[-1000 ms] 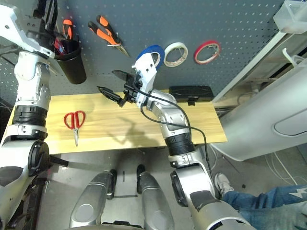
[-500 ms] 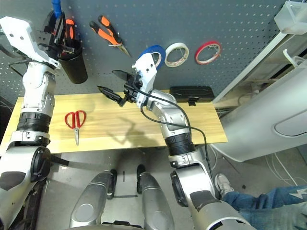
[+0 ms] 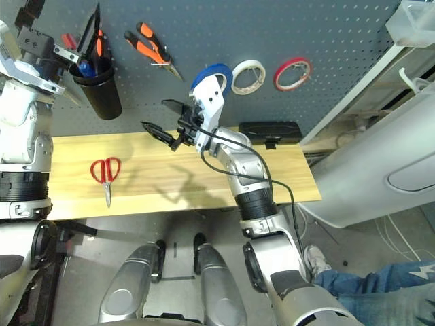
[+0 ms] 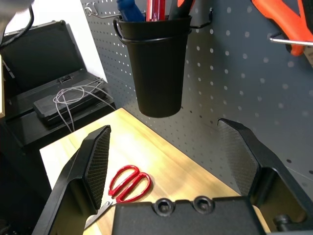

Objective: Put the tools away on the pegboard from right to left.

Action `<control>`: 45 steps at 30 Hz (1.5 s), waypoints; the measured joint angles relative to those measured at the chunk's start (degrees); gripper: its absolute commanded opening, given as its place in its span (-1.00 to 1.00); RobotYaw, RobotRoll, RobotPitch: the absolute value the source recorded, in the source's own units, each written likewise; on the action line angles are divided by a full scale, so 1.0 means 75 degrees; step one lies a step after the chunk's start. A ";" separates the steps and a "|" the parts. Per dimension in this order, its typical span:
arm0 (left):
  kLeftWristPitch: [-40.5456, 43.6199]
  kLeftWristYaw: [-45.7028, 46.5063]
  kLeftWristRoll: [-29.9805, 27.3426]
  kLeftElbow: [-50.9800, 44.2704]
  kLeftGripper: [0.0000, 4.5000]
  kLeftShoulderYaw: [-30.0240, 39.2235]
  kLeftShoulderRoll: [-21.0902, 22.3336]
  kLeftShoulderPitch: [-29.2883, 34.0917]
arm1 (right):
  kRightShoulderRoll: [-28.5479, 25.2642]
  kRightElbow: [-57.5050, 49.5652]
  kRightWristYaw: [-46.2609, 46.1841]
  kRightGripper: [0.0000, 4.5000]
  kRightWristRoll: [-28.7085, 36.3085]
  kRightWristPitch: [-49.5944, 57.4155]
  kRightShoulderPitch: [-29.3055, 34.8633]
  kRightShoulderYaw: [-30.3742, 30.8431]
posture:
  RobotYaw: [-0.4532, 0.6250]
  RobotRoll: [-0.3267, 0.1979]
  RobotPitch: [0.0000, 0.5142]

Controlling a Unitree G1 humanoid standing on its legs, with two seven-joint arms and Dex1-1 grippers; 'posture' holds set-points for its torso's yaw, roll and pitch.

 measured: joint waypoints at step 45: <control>0.1133 0.1371 0.1649 0.5288 0.99 -0.0628 -0.0371 0.1564 | -0.0443 0.0464 0.0018 1.00 -0.0457 0.0230 0.0548 0.0167 | 0.06 0.25 0.06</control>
